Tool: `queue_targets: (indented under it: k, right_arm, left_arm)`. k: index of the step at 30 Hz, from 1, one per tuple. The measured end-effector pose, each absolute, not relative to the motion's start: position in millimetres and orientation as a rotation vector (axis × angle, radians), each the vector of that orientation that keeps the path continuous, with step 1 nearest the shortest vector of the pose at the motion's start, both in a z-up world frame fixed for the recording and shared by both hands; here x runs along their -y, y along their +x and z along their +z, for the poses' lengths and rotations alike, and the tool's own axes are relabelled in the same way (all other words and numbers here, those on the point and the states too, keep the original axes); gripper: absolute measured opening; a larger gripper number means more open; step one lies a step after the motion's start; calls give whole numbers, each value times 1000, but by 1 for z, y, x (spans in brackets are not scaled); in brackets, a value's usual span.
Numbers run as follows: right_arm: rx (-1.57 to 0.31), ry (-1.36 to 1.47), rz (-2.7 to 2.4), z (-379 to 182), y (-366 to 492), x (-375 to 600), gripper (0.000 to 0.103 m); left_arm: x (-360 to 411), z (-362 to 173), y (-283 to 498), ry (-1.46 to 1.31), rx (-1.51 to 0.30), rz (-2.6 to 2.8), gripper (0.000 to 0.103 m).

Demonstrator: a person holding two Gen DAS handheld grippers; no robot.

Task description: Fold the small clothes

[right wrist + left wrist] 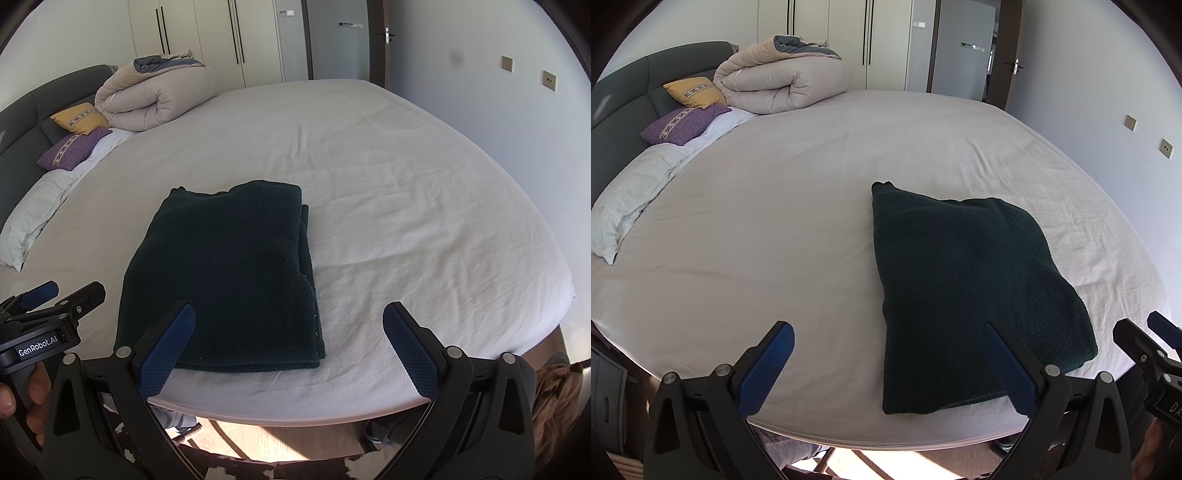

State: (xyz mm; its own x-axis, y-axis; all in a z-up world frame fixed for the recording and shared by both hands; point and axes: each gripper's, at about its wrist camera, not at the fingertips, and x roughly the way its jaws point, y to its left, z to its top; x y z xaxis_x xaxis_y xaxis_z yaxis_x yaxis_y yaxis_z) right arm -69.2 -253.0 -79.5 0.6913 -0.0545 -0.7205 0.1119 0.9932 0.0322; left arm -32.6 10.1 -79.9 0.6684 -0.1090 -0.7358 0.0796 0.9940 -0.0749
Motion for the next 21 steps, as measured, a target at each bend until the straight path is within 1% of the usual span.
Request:
queue_targets:
  k: [21]
  right_arm:
    - [-807,79,-90,-83,-69,252,103]
  left_arm:
    - [-11,-83,-33,-42,-840,-108,103]
